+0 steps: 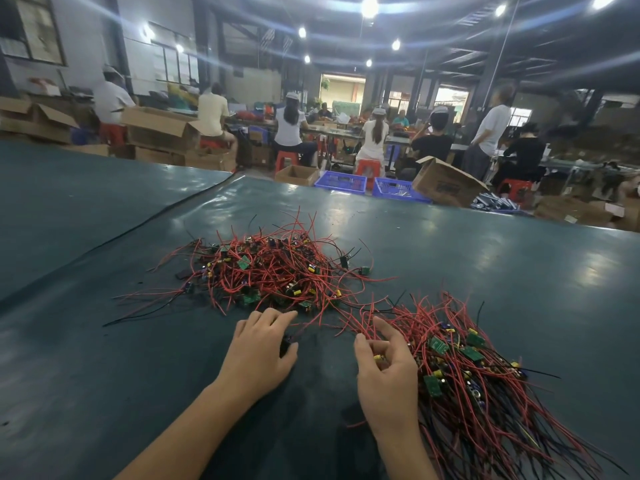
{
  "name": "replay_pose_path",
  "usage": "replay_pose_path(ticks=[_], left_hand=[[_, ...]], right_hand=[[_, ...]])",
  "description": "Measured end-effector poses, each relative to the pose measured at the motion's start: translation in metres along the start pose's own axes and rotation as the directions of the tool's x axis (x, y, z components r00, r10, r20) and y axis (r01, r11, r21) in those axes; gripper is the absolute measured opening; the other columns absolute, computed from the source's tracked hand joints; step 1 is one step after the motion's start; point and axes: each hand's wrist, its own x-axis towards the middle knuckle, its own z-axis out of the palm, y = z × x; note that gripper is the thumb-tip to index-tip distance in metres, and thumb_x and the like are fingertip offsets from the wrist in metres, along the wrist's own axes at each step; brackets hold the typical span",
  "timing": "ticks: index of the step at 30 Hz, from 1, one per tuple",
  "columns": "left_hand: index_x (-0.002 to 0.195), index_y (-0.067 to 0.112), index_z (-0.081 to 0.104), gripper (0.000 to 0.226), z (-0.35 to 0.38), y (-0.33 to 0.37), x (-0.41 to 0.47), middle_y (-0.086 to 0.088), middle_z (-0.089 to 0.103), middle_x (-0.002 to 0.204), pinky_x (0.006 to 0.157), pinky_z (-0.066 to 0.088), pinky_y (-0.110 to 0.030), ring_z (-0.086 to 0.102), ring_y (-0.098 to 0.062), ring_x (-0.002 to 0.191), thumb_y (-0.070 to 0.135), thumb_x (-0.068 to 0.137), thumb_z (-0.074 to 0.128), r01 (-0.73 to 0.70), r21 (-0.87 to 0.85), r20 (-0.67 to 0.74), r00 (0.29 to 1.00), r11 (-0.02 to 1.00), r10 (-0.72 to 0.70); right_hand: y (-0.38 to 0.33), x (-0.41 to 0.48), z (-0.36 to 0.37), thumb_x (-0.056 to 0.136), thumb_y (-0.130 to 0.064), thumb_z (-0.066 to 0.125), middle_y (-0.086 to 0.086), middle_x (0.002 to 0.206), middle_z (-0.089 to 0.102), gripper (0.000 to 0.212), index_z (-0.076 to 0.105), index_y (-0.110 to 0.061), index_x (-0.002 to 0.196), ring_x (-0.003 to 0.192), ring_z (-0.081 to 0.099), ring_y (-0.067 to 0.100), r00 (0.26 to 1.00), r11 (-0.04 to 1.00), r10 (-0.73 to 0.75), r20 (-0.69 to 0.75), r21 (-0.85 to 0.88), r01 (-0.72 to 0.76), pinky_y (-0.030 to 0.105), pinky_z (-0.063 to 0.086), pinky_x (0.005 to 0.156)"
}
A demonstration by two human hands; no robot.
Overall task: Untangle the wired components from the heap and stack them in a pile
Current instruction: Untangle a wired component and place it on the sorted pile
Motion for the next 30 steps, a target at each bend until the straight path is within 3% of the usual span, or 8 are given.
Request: replay_pose_path(ticks=[5, 10, 13, 15, 19, 22, 26, 30], left_hand=[[0.131, 0.020, 0.057, 0.045, -0.004, 0.002, -0.001, 0.011, 0.048, 0.109, 0.096, 0.042, -0.023, 0.051, -0.006, 0.105, 0.033, 0.088, 0.066, 0.028, -0.282, 0.025, 0.999, 0.959, -0.022], [0.113, 0.018, 0.065, 0.030, -0.015, 0.024, -0.005, 0.012, 0.050, 0.103, 0.087, 0.041, -0.009, 0.051, 0.001, 0.098, 0.020, 0.083, 0.070, -0.105, -0.430, -0.211, 0.977, 0.897, 0.014], [0.104, 0.013, 0.068, 0.025, -0.022, 0.044, -0.012, 0.007, 0.053, 0.098, 0.081, 0.046, -0.016, 0.055, -0.006, 0.092, 0.016, 0.079, 0.069, -0.270, -0.441, -0.316, 0.939, 0.856, 0.134], [0.103, 0.009, 0.068, 0.026, -0.021, 0.054, -0.017, 0.002, 0.055, 0.097, 0.077, 0.050, -0.022, 0.056, -0.010, 0.090, 0.012, 0.077, 0.072, -0.374, -0.441, -0.359, 0.907, 0.816, 0.221], [0.114, 0.009, 0.065, 0.040, -0.021, 0.061, -0.019, 0.002, 0.057, 0.105, 0.080, 0.051, -0.020, 0.058, -0.007, 0.095, 0.019, 0.077, 0.076, -0.457, -0.486, -0.424, 0.869, 0.745, 0.256], [0.116, 0.023, 0.057, 0.044, -0.022, 0.061, -0.021, 0.011, 0.056, 0.106, 0.076, 0.051, -0.021, 0.060, -0.011, 0.092, 0.025, 0.075, 0.074, -0.372, -0.633, -0.391, 0.911, 0.679, 0.134], [0.112, 0.028, 0.059, 0.037, -0.018, 0.064, -0.022, 0.007, 0.064, 0.096, 0.075, 0.053, -0.026, 0.065, -0.015, 0.083, 0.041, 0.078, 0.065, -0.068, -0.896, -0.120, 0.989, 0.438, -0.091], [0.098, 0.025, 0.072, 0.026, -0.018, 0.063, -0.019, 0.002, 0.073, 0.090, 0.074, 0.057, -0.034, 0.069, -0.017, 0.080, 0.044, 0.081, 0.072, 0.018, -0.875, -0.030, 0.995, 0.484, -0.090]], right_hand=[[-0.001, -0.002, 0.002, 0.093, -0.017, 0.063, -0.002, 0.071, 0.057, 0.026, 0.057, -0.029, 0.115, 0.042, 0.040, 0.001, 0.999, 1.000, -0.001, 0.039, -0.026, 0.002, 0.013, 0.035, 0.045], [-0.005, -0.005, 0.001, 0.092, -0.028, 0.063, -0.001, 0.073, 0.067, 0.007, 0.069, -0.025, 0.096, 0.057, 0.059, 0.004, 0.994, 0.998, -0.020, 0.104, -0.064, 0.026, 0.013, 0.044, 0.052], [-0.009, -0.008, 0.002, 0.091, -0.043, 0.058, -0.001, 0.047, 0.049, 0.042, 0.069, -0.011, 0.067, 0.043, 0.040, 0.009, 0.978, 0.993, -0.046, 0.203, -0.097, 0.067, 0.021, 0.031, 0.044], [-0.014, -0.012, 0.003, 0.089, -0.050, 0.051, -0.002, 0.043, 0.041, 0.057, 0.060, -0.006, 0.055, 0.043, 0.034, 0.011, 0.967, 0.994, -0.038, 0.253, -0.088, 0.062, 0.027, 0.027, 0.045], [-0.020, -0.013, 0.004, 0.093, -0.036, 0.053, 0.009, 0.064, 0.066, 0.037, 0.073, -0.014, 0.072, 0.058, 0.057, 0.022, 0.975, 0.997, -0.081, 0.208, 0.032, 0.076, 0.036, 0.047, 0.057], [-0.022, -0.013, 0.003, 0.088, -0.043, 0.051, 0.003, 0.058, 0.055, 0.041, 0.068, -0.009, 0.073, 0.054, 0.046, 0.017, 0.977, 0.995, -0.103, 0.186, 0.023, 0.101, 0.038, 0.038, 0.052], [-0.019, -0.013, 0.003, 0.096, -0.033, 0.051, 0.001, 0.061, 0.059, 0.031, 0.070, -0.017, 0.077, 0.054, 0.049, 0.012, 0.975, 0.989, -0.137, 0.174, -0.039, 0.145, 0.040, 0.042, 0.054], [-0.013, -0.010, 0.002, 0.097, -0.024, 0.055, -0.005, 0.070, 0.067, 0.023, 0.073, -0.024, 0.081, 0.062, 0.059, 0.010, 0.968, 0.978, -0.153, 0.200, -0.108, 0.177, 0.036, 0.051, 0.059]])
